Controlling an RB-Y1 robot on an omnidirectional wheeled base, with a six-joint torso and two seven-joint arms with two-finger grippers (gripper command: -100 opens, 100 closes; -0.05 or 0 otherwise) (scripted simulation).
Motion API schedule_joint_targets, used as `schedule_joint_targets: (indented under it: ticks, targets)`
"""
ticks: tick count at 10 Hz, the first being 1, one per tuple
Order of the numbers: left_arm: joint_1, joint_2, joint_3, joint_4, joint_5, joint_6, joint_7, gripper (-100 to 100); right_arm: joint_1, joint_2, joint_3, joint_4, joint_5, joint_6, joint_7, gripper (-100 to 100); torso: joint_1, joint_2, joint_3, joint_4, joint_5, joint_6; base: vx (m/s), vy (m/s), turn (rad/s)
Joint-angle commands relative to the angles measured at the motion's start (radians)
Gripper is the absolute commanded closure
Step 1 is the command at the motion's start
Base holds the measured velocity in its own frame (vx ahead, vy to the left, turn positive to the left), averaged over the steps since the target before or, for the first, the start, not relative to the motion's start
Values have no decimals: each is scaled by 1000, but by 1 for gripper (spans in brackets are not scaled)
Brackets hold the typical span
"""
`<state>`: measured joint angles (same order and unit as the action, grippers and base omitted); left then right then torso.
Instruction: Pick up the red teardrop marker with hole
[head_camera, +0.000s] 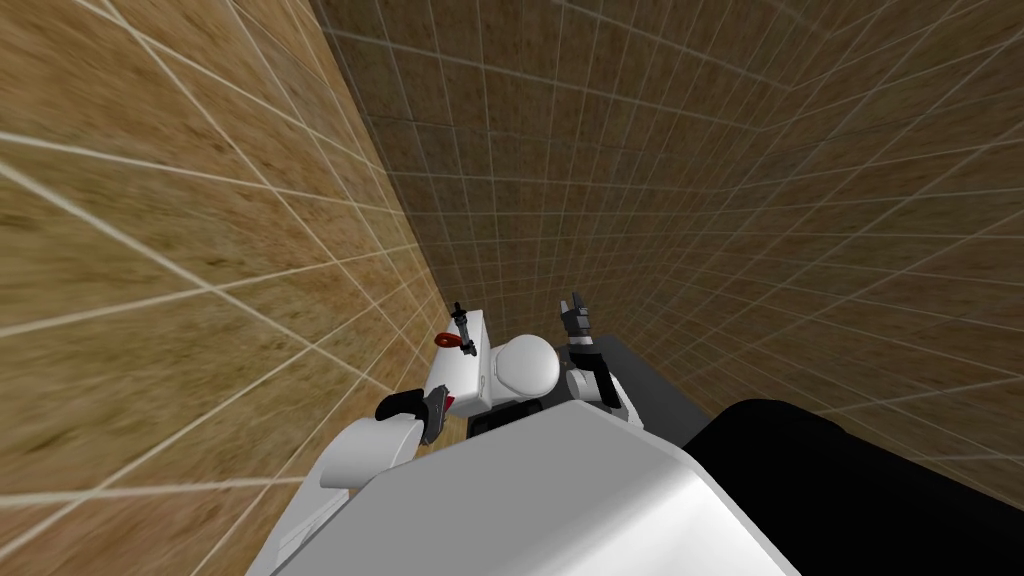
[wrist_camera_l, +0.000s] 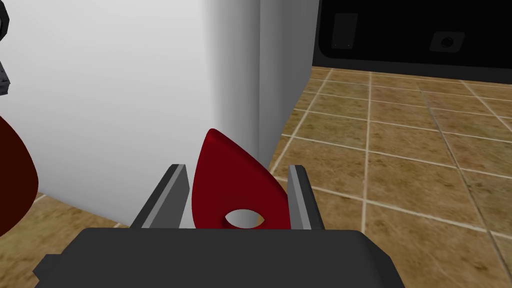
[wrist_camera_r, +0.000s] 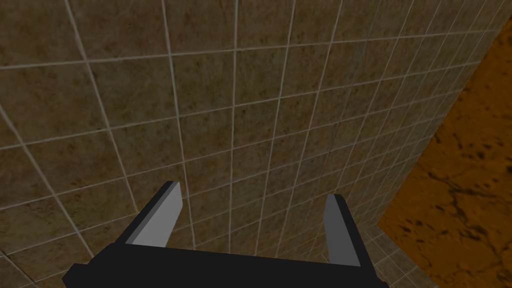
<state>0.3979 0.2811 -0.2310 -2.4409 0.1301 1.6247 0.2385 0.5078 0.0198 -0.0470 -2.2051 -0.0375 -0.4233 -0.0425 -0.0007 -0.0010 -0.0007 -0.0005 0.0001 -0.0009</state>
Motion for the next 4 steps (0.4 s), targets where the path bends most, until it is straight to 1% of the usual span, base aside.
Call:
schedule_joint_targets:
  ticks: [1, 2, 3, 4]
  targets:
    - [6, 5, 0, -37, 3, 32, 6, 100, 0, 0, 0, 0, 0, 0, 0, 0, 0, 0, 0, 0, 0, 0, 16, 2, 12]
    - [11, 8, -1, -60, 4, 49, 9, 100, 0, 0, 0, 0, 0, 0, 0, 0, 0, 0, 0, 0, 0, 0, 13, 4, 10]
    - [7, 5, -1, -45, 3, 37, 7, 100, 0, 0, 0, 0, 0, 0, 0, 0, 0, 0, 0, 0, 0, 0, 0, 0, 0]
    - [7, 6, -1, -47, 3, 41, 8, 0, 0, 0, 0, 0, 0, 0, 0, 0, 0, 0, 0, 0, 0, 0, 0, 0, 0]
